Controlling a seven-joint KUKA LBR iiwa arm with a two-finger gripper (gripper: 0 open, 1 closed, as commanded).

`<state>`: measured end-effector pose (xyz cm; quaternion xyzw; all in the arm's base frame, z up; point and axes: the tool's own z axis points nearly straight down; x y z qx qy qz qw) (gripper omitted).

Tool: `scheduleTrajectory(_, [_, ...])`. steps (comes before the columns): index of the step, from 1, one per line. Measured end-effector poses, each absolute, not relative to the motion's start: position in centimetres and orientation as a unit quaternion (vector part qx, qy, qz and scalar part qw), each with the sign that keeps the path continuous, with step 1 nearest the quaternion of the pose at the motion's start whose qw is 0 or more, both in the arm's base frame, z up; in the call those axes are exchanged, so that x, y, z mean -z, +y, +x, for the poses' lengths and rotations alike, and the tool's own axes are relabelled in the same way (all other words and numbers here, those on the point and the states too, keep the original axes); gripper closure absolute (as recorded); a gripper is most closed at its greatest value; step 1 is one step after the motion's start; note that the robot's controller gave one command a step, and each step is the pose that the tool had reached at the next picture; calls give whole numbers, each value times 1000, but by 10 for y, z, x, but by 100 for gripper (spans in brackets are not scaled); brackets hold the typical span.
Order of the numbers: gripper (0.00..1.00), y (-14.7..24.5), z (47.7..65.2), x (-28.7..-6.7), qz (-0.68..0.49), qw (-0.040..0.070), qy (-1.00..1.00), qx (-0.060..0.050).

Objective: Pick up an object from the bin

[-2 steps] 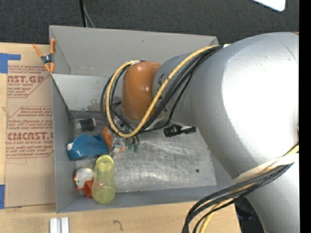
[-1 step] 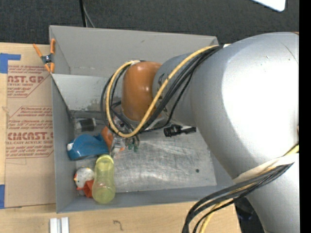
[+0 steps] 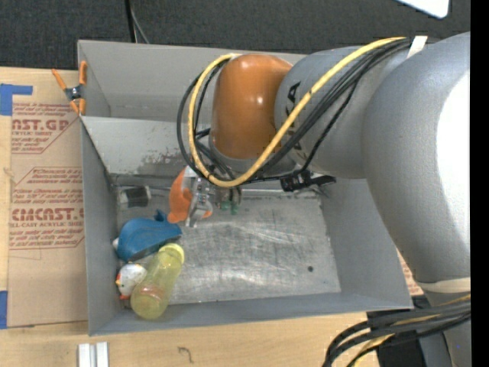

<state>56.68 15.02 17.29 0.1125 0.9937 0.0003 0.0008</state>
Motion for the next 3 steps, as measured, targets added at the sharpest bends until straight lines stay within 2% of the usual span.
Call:
scheduleTrajectory(2, [100, 150, 567, -173, 113, 1, 994, 0])
scheduleTrajectory(3, [100, 150, 573, -213, 112, 1, 994, 0])
